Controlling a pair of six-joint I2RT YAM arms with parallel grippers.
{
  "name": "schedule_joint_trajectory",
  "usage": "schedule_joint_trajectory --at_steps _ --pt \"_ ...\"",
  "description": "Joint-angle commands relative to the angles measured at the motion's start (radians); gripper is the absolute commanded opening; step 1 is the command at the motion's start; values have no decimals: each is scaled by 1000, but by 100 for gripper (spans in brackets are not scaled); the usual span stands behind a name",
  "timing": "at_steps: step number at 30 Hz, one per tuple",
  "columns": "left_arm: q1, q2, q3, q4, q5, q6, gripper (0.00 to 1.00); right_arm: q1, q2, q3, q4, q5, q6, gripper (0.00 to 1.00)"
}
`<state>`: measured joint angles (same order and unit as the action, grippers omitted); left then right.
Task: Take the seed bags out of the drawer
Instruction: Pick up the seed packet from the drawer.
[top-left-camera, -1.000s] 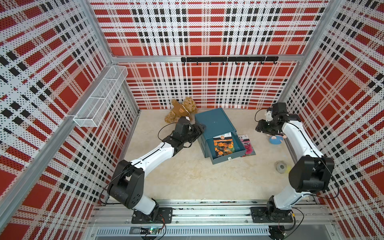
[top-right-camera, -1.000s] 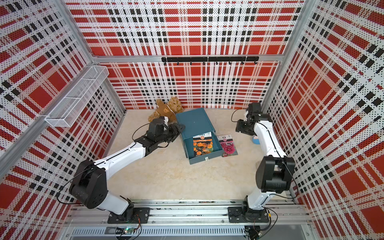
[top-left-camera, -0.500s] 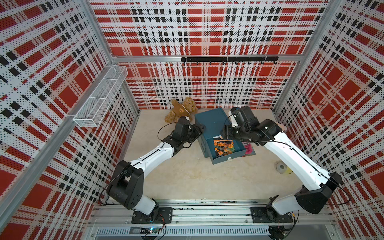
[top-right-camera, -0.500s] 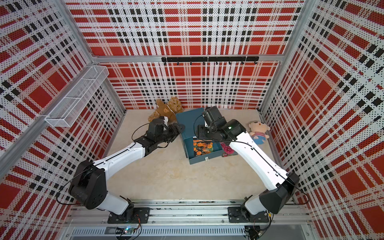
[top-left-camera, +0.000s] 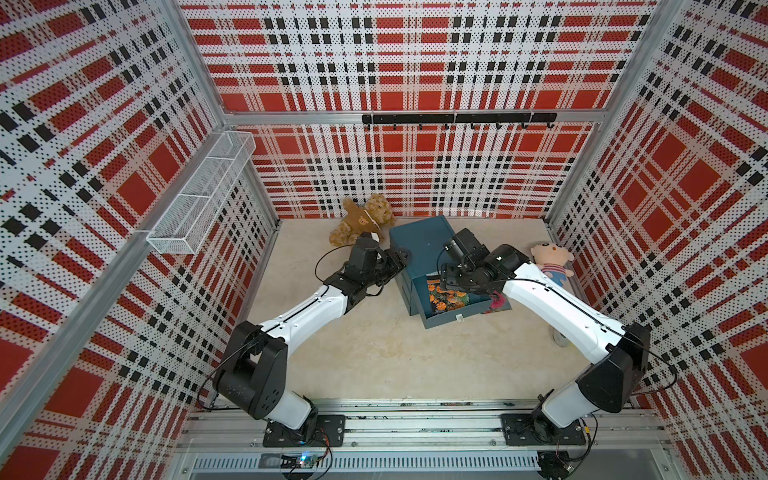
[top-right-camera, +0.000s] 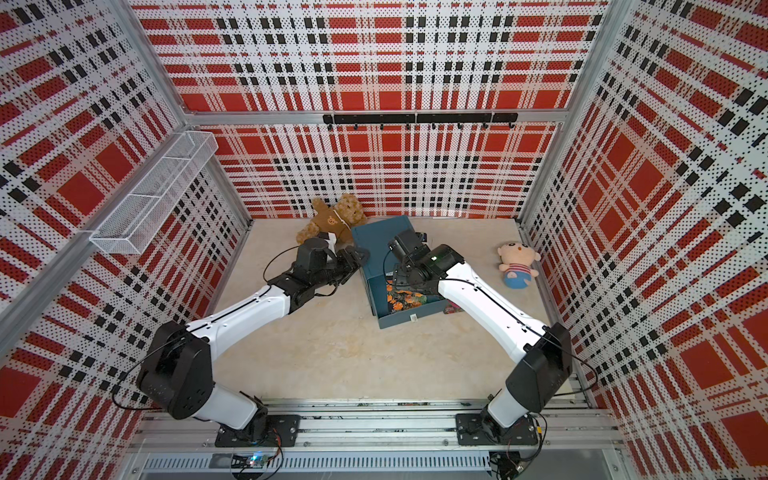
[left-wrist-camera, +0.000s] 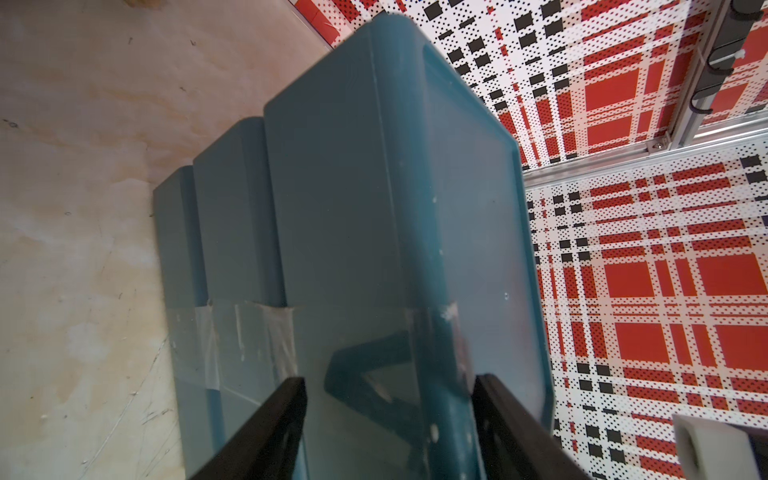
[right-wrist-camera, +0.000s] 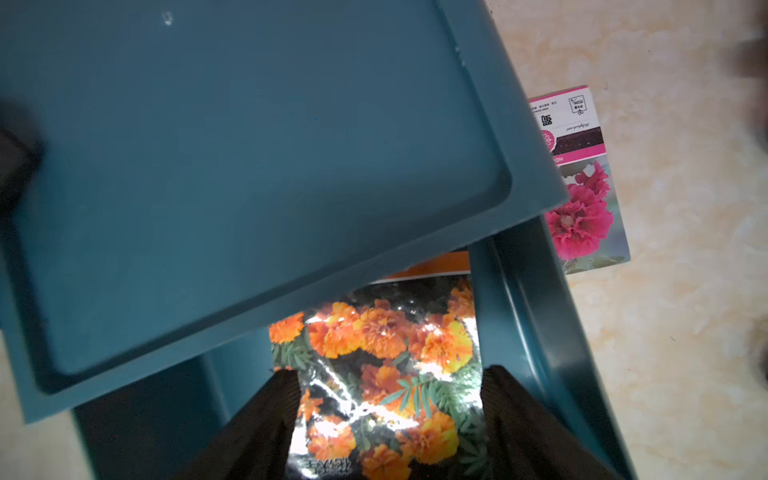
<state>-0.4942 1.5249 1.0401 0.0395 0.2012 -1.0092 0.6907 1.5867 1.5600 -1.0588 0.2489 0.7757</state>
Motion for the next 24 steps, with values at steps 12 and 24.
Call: schedule_joint_trajectory --at_steps 12,24 --pt "20 -21 -64 -4 27 -18 68 -60 77 -11 -24 -6 -34 84" --pt "20 -12 -62 -3 24 -26 68 -74 119 -34 26 -100 -64 85"
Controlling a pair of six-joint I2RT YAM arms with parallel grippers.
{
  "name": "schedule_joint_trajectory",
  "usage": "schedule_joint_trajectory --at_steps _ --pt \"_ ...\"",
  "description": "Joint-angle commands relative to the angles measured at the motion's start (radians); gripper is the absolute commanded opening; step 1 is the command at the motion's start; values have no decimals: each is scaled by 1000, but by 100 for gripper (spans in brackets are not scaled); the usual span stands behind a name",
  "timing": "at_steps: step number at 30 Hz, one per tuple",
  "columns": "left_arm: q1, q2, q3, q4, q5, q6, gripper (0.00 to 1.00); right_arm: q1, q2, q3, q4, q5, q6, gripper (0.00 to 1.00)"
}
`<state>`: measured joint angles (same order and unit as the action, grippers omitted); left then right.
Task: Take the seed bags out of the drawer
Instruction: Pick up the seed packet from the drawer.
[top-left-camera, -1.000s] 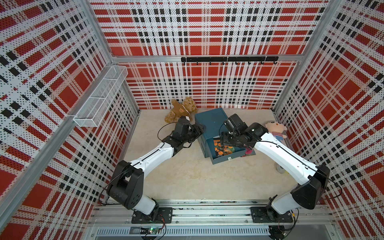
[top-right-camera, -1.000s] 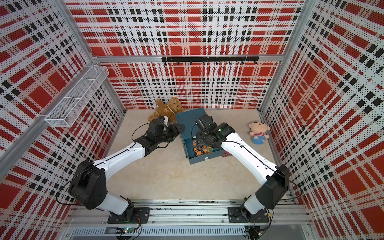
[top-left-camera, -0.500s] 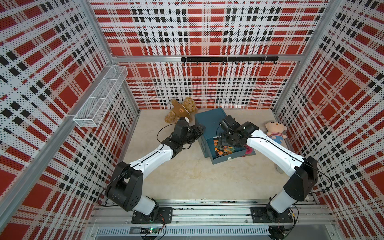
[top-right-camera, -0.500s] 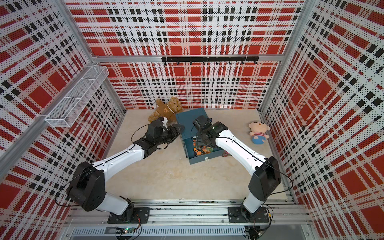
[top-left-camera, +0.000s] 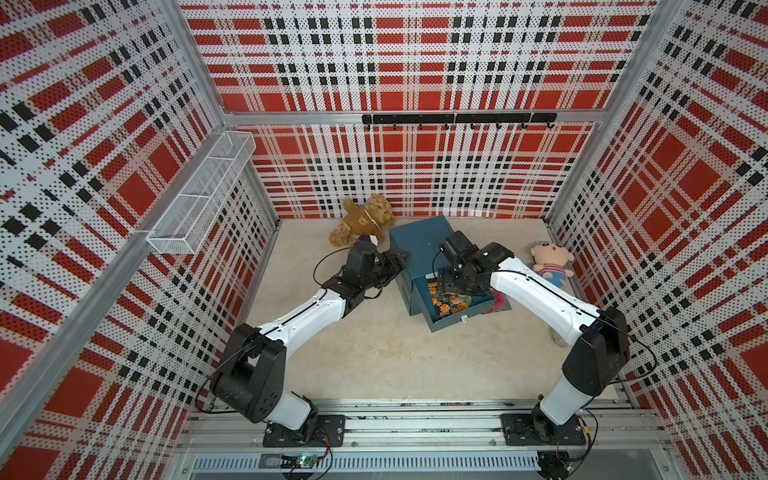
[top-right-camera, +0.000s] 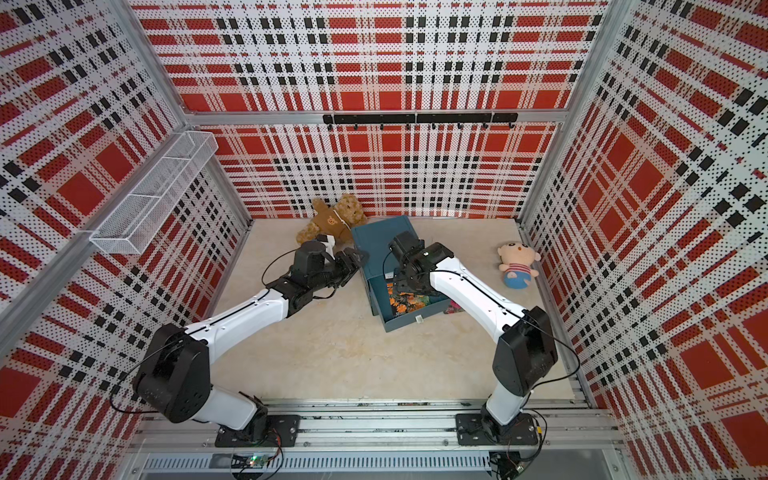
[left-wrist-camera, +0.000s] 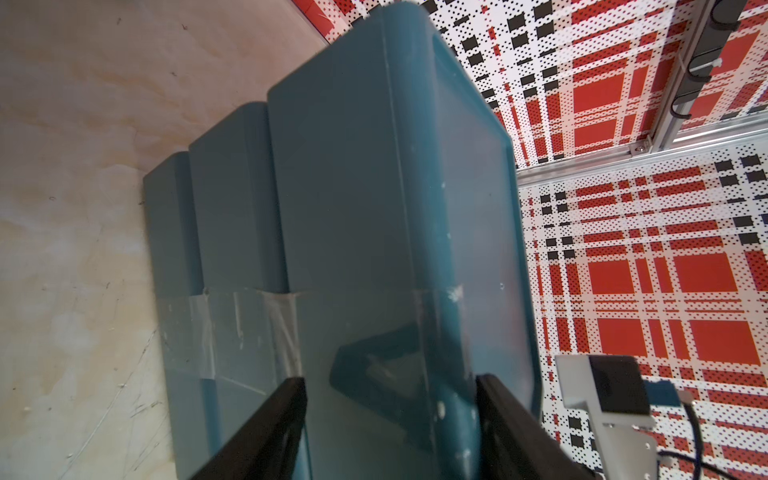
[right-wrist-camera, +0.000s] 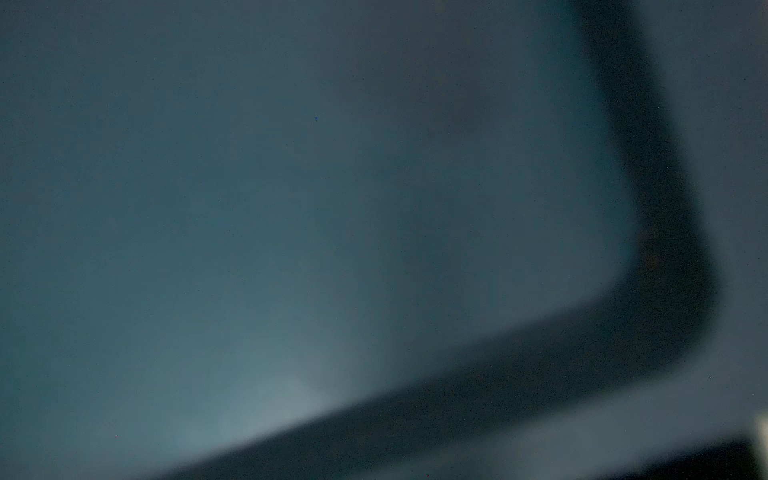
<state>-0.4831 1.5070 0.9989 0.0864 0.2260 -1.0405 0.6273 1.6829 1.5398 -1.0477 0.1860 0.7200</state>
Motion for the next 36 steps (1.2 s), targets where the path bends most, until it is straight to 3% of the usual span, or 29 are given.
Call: schedule_joint_trajectory --at_steps 1,5,12,23,36 --pt "8 6 -21 -49 -3 5 68 -11 26 -16 22 -48 -7 85" --pt "7 4 -21 -49 -8 1 68 -11 25 -21 56 -89 -1 81" --pt "1 2 -22 -49 -14 -1 68 -11 -9 -56 161 -203 42 56" --pt "-9 3 -17 -47 -19 -8 68 -14 -68 -105 224 -285 76 21" --pt "-16 7 -19 -44 -19 -9 68 -21 -124 -119 230 -322 74 1"
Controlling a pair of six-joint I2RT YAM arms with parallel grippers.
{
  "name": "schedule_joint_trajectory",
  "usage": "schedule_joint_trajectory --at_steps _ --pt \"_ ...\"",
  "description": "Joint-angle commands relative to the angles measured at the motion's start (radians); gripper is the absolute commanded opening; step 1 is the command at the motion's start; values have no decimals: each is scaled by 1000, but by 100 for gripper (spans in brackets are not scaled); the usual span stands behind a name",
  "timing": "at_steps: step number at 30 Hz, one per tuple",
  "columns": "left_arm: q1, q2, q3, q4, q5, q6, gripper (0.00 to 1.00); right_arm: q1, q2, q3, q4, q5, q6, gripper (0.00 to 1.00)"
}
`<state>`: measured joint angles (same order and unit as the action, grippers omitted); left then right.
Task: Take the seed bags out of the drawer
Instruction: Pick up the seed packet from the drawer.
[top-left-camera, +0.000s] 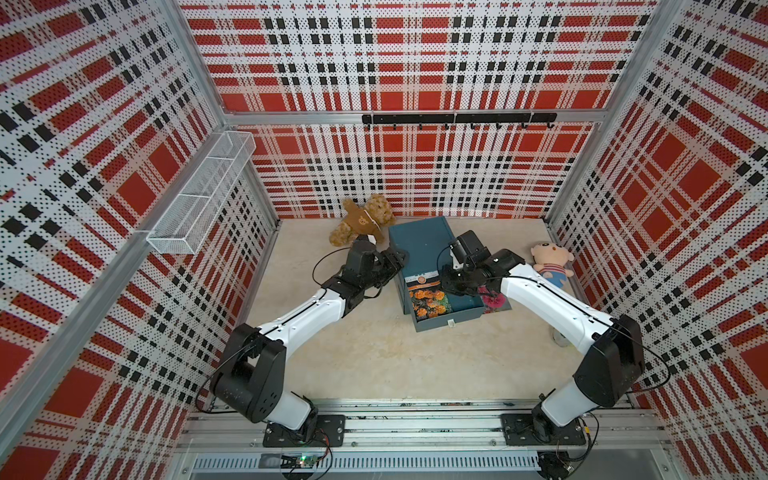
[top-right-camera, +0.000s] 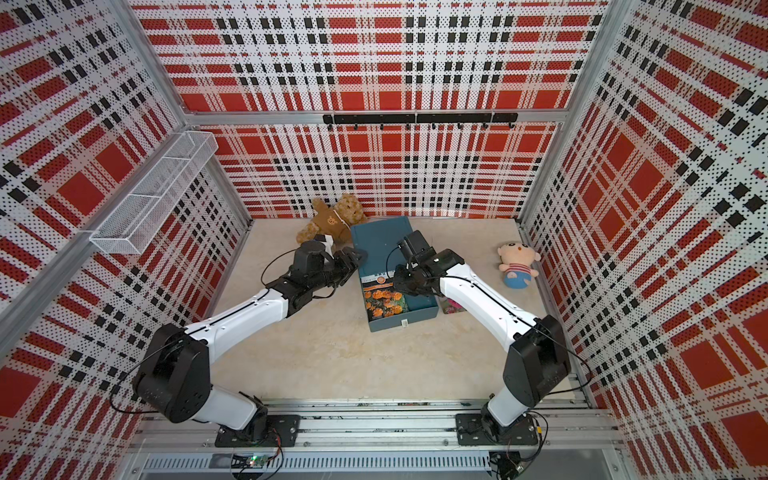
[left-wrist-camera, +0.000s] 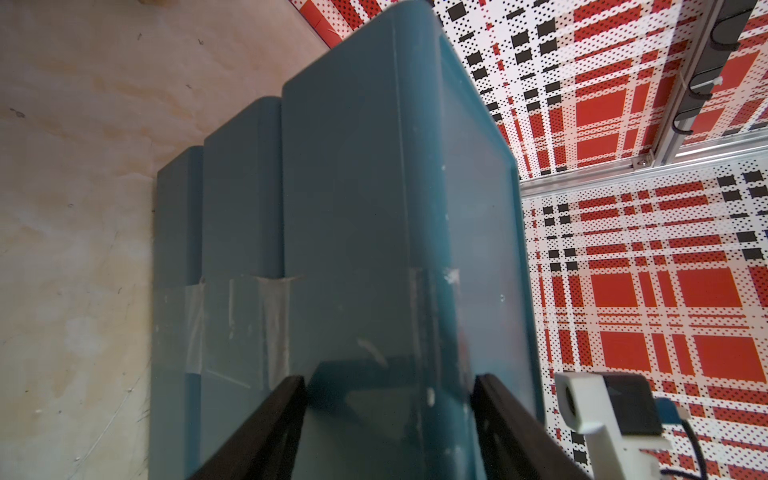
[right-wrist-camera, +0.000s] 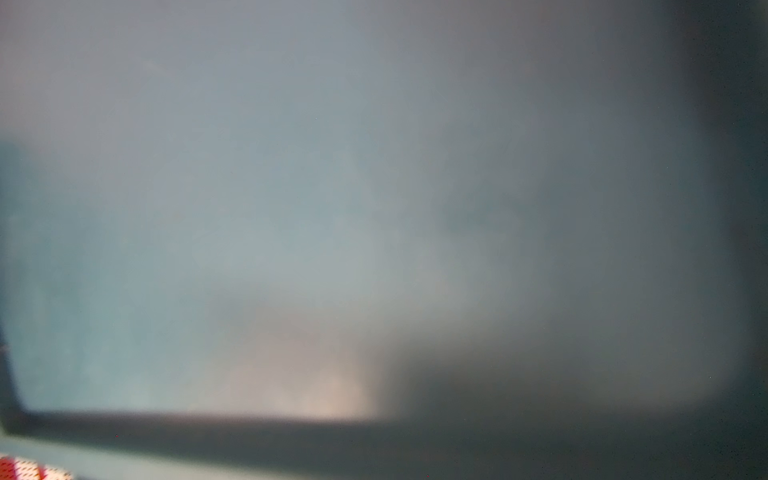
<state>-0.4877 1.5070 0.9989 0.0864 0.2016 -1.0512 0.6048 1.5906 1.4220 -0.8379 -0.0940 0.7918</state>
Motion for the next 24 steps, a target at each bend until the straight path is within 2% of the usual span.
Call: schedule_joint_trajectory --at_steps 1,7,14,24 --pt "-11 7 -19 -44 5 1 68 1 -35 -4 23 -52 5 0" --pt "-11 7 -21 -44 4 -2 68 -3 -65 -20 61 -100 47 0" --pt "-14 8 -23 -42 4 -3 68 -67 -105 -59 139 -241 169 0" --pt "-20 12 -23 -36 4 -8 68 -135 -149 -89 177 -365 299 0"
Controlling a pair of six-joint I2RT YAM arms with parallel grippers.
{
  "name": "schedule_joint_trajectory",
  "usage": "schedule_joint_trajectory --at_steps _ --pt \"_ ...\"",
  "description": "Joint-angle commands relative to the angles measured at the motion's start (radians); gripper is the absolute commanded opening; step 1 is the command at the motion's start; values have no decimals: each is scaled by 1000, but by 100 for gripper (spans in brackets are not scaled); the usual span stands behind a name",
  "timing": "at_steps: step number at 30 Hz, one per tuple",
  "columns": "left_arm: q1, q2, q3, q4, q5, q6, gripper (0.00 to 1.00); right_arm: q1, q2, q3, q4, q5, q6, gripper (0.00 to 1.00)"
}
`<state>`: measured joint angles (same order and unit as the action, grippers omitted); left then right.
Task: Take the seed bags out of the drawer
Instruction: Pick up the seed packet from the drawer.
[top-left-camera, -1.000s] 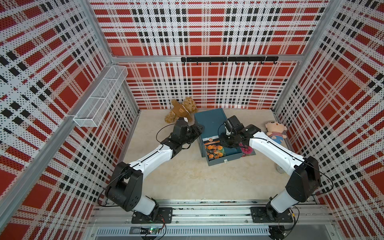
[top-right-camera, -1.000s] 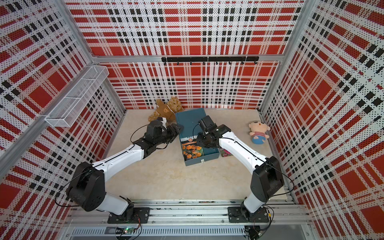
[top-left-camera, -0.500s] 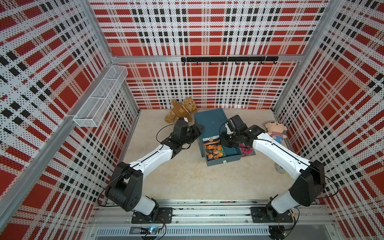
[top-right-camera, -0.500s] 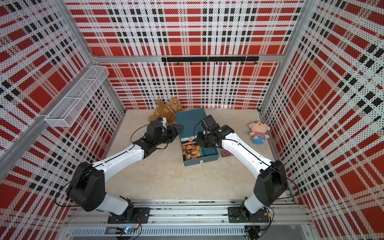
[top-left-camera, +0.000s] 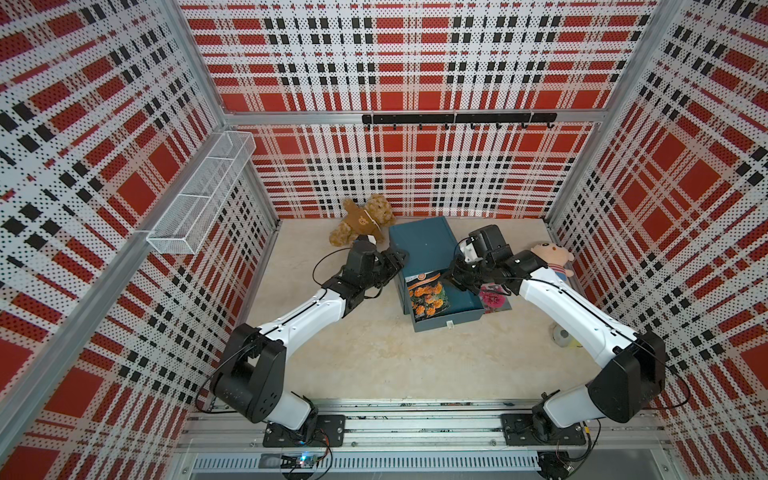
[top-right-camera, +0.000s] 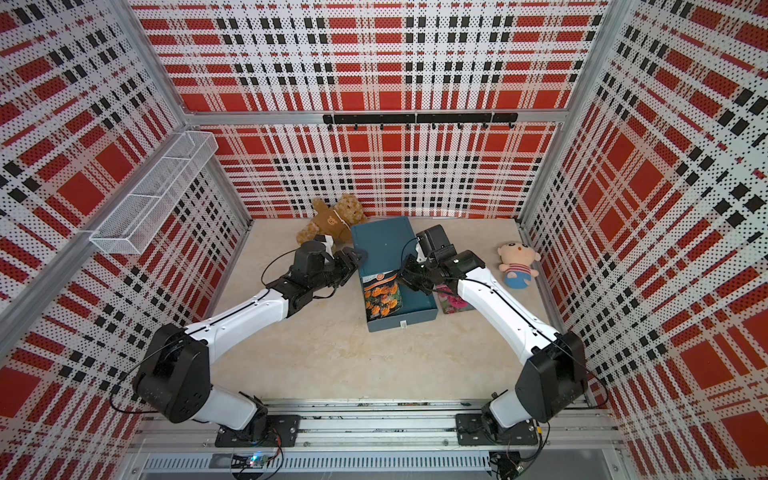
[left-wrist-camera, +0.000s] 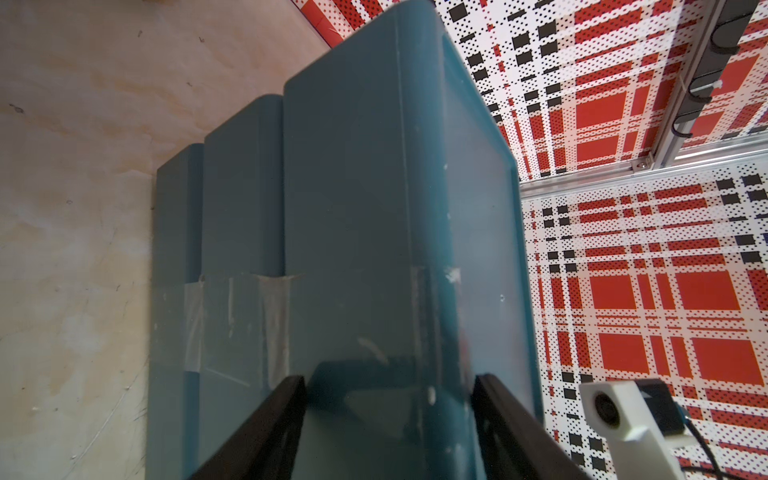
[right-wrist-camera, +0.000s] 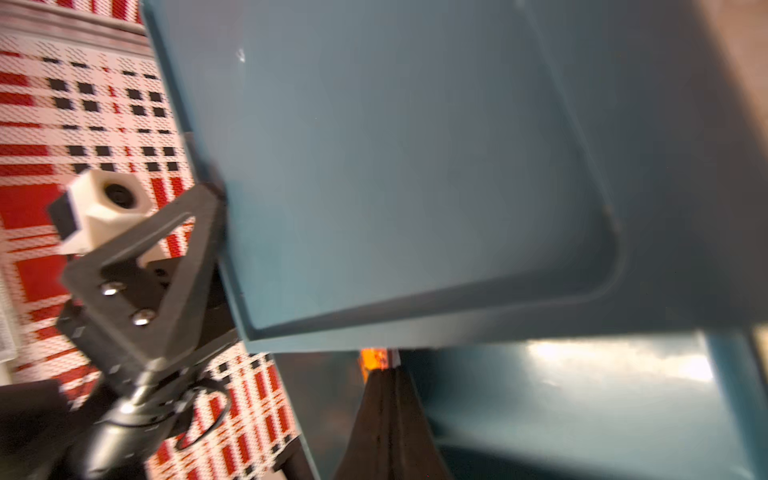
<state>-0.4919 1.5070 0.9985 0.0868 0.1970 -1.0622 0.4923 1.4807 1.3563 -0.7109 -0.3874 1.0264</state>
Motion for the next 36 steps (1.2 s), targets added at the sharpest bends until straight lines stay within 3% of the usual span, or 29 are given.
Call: schedule_joint_trajectory --at_steps 1,16,36 --pt "-16 12 -22 -37 7 2 68 -31 -47 -32 61 -84 79 0" --pt "-25 18 -25 -34 1 -1 68 -111 -125 -99 79 -202 175 0" --pt "-27 16 -27 -33 -10 -10 68 -164 -221 -61 -76 -314 32 0"
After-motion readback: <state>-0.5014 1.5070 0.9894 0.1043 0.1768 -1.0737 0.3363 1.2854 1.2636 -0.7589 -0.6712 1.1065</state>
